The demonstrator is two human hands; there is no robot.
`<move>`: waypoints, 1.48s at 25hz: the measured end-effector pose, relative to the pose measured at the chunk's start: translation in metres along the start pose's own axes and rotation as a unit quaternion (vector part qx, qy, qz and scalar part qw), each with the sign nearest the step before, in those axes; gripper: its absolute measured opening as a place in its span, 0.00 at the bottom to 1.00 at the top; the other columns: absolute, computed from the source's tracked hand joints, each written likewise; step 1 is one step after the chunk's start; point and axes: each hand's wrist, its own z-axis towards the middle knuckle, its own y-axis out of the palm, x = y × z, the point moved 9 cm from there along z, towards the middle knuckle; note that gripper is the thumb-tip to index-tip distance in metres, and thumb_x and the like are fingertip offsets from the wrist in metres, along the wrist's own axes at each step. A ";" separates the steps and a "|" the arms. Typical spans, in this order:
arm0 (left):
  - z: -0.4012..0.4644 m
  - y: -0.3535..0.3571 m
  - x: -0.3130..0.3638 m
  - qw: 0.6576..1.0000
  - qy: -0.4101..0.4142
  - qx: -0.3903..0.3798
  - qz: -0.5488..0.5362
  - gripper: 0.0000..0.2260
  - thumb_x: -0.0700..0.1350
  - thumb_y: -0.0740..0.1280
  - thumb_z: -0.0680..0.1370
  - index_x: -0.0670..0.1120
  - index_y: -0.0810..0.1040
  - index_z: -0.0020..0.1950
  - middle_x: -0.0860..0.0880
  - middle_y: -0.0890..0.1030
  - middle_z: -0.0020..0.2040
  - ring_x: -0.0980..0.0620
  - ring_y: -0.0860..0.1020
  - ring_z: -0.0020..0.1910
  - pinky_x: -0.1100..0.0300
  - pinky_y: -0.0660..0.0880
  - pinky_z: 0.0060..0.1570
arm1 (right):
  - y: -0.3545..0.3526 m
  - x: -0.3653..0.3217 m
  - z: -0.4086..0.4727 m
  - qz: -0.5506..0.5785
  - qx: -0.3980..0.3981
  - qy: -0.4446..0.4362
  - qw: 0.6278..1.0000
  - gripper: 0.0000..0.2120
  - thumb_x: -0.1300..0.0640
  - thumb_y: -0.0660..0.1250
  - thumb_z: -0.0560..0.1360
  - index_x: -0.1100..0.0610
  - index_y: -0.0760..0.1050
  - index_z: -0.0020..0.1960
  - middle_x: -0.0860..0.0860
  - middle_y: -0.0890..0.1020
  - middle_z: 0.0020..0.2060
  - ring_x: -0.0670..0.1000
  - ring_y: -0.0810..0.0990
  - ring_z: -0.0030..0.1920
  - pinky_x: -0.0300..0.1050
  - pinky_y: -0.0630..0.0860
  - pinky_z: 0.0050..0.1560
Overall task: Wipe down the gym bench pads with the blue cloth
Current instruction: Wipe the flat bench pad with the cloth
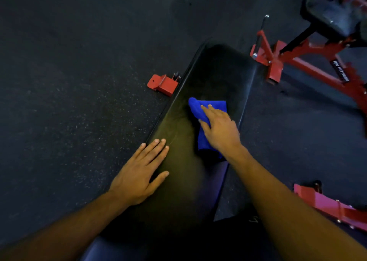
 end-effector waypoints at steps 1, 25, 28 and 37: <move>0.001 0.000 -0.001 1.000 0.006 0.002 -0.006 0.31 0.65 0.44 0.85 0.49 0.55 0.83 0.49 0.54 0.83 0.52 0.50 0.83 0.55 0.40 0.79 | 0.016 -0.004 -0.001 -0.030 -0.010 -0.003 0.999 0.27 0.41 0.54 0.81 0.44 0.56 0.78 0.48 0.57 0.79 0.56 0.56 0.78 0.64 0.61 0.72; -0.001 -0.004 -0.001 0.993 0.037 0.094 -0.054 0.27 0.58 0.53 0.85 0.44 0.64 0.80 0.48 0.61 0.82 0.51 0.56 0.82 0.49 0.52 0.80 | 0.017 -0.035 0.119 -0.057 -0.002 -0.044 0.997 0.27 0.48 0.56 0.82 0.43 0.54 0.79 0.48 0.51 0.80 0.57 0.48 0.79 0.71 0.50 0.73; -0.001 -0.002 -0.002 0.995 0.036 0.086 -0.047 0.27 0.57 0.54 0.85 0.45 0.64 0.81 0.48 0.61 0.82 0.51 0.56 0.82 0.51 0.51 0.80 | 0.032 -0.073 0.066 -0.071 -0.022 -0.160 0.984 0.28 0.52 0.59 0.80 0.42 0.57 0.78 0.47 0.53 0.80 0.56 0.49 0.79 0.68 0.51 0.75; -0.002 -0.008 0.002 0.996 0.022 0.071 -0.043 0.28 0.58 0.54 0.83 0.46 0.62 0.81 0.49 0.60 0.82 0.54 0.52 0.82 0.58 0.42 0.80 | -0.003 -0.045 -0.016 0.091 -0.032 -0.113 0.989 0.27 0.64 0.57 0.80 0.48 0.62 0.77 0.49 0.62 0.77 0.53 0.61 0.77 0.50 0.57 0.76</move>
